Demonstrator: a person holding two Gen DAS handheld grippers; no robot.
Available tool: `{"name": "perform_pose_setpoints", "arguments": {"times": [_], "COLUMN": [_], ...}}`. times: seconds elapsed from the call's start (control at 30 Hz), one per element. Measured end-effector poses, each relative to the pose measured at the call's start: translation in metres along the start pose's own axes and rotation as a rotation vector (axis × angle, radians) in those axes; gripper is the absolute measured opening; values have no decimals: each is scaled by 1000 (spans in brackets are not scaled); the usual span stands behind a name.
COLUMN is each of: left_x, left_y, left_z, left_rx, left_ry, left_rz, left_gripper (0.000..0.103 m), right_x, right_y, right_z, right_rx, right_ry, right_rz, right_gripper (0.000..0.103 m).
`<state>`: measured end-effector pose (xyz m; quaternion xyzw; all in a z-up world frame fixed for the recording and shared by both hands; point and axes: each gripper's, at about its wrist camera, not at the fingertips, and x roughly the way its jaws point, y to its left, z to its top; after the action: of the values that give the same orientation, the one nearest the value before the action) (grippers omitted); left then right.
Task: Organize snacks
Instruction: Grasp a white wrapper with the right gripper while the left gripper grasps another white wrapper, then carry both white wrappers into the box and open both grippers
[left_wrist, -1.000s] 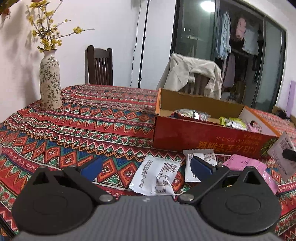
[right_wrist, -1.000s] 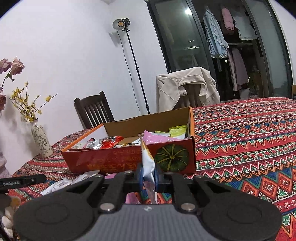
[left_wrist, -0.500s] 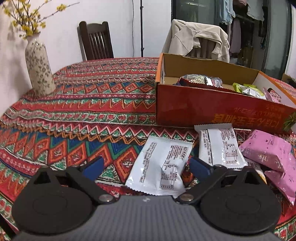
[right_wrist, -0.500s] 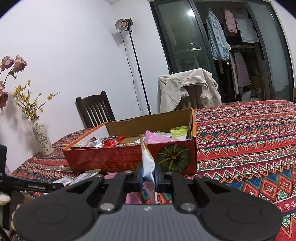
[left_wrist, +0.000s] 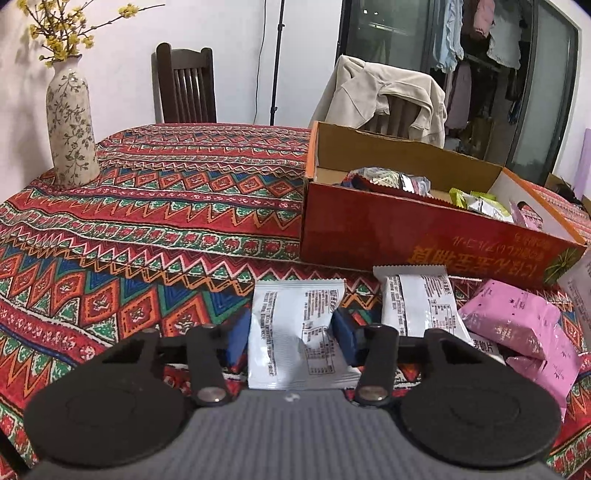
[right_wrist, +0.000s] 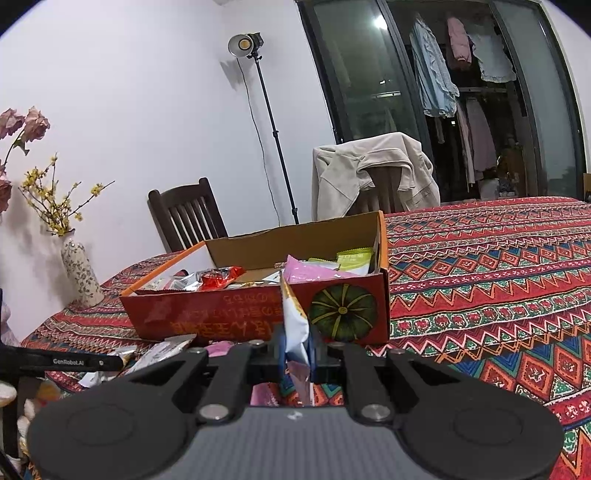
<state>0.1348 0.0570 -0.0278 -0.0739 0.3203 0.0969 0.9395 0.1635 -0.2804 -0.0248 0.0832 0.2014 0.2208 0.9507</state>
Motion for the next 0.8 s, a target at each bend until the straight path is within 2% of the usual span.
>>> {"name": "perform_pose_setpoints", "arguments": {"times": [0.33, 0.5, 0.8], "left_x": [-29, -43, -65], "left_y": [3, -1, -28], "left_z": [3, 11, 46], "left_rx": [-13, -11, 8], "left_ry": [-85, -130, -239], "left_rz": [-11, -35, -114], "left_gripper": [50, 50, 50], "right_x": [4, -1, -19], "right_y": [-1, 4, 25], "right_z": [1, 5, 44], "right_rx": [3, -20, -56], "right_ry": [13, -11, -99], "right_rz": [19, 13, 2], "right_gripper": [11, 11, 11]}}
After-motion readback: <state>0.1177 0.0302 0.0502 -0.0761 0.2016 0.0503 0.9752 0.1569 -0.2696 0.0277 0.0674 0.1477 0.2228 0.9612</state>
